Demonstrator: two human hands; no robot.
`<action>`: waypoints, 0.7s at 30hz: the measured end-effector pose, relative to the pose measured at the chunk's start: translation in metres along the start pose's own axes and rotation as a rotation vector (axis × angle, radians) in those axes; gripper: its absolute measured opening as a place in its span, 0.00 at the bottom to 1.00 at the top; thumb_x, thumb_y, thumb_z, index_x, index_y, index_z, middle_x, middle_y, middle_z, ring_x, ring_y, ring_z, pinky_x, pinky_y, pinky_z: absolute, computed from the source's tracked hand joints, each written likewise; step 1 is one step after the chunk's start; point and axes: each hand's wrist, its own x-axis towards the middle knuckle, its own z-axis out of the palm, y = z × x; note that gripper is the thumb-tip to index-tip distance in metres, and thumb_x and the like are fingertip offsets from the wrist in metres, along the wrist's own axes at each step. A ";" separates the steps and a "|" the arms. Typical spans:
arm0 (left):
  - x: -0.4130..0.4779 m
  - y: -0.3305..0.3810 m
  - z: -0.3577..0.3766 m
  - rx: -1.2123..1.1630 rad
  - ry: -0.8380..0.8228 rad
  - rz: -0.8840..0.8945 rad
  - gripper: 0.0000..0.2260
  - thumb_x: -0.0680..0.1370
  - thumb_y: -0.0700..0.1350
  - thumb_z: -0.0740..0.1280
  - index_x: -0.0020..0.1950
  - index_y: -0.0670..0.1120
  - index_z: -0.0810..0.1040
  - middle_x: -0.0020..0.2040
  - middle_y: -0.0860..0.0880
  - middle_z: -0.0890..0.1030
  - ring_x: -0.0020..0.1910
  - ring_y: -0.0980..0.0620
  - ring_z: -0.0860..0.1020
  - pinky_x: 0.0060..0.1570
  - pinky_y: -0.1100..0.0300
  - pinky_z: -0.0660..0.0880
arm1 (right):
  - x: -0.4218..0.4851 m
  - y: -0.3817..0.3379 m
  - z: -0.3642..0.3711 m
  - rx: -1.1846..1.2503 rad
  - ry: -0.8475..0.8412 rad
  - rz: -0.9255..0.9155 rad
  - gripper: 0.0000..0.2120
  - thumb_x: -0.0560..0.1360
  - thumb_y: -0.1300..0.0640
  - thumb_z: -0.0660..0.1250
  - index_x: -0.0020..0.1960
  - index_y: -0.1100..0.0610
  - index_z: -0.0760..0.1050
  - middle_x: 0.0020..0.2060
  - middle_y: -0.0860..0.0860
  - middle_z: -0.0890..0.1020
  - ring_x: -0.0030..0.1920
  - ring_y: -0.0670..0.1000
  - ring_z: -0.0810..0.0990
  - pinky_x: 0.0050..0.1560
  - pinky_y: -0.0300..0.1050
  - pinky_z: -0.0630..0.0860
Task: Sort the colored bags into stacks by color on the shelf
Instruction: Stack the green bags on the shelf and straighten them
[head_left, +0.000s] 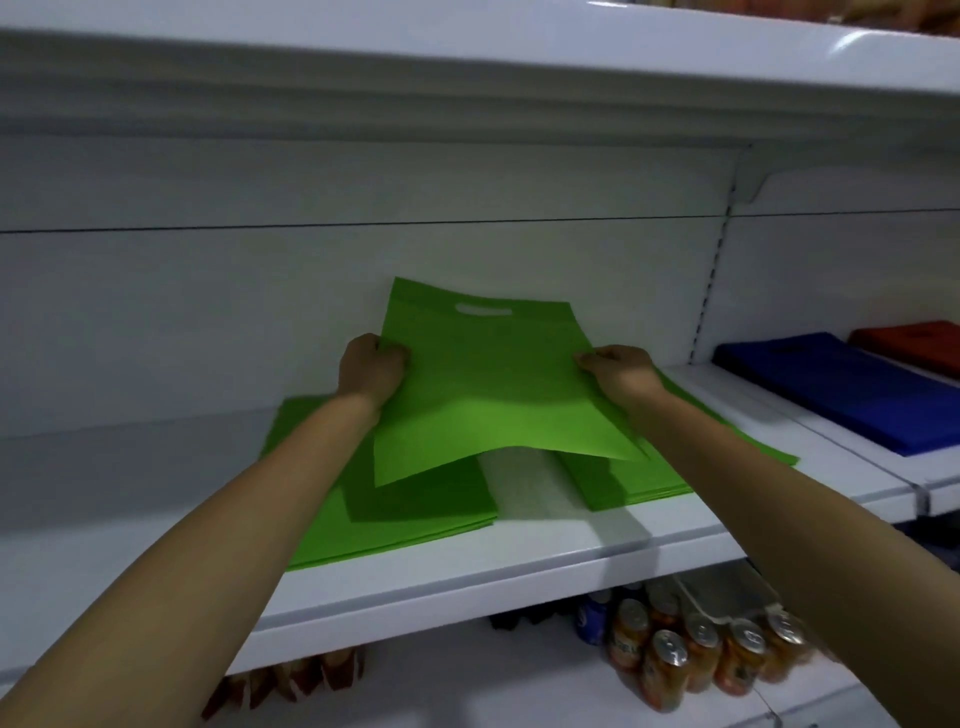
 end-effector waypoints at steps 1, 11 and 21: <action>-0.002 0.004 0.011 -0.010 -0.010 0.000 0.04 0.76 0.41 0.65 0.46 0.40 0.76 0.47 0.40 0.78 0.45 0.45 0.77 0.39 0.58 0.73 | 0.002 0.004 -0.010 0.014 0.010 0.020 0.12 0.76 0.56 0.69 0.55 0.63 0.78 0.50 0.59 0.82 0.38 0.53 0.79 0.40 0.42 0.77; -0.020 0.030 0.102 -0.009 -0.082 0.039 0.05 0.77 0.42 0.64 0.49 0.40 0.75 0.47 0.42 0.77 0.44 0.46 0.75 0.38 0.59 0.67 | 0.016 0.029 -0.095 0.056 0.019 0.104 0.14 0.77 0.62 0.67 0.61 0.65 0.74 0.47 0.58 0.78 0.35 0.50 0.77 0.41 0.45 0.77; -0.023 0.035 0.166 0.081 -0.086 0.061 0.05 0.78 0.42 0.64 0.48 0.40 0.75 0.50 0.39 0.78 0.50 0.41 0.78 0.43 0.56 0.70 | 0.055 0.047 -0.148 -0.044 -0.072 0.092 0.17 0.79 0.63 0.64 0.67 0.62 0.71 0.52 0.59 0.79 0.37 0.52 0.79 0.32 0.38 0.79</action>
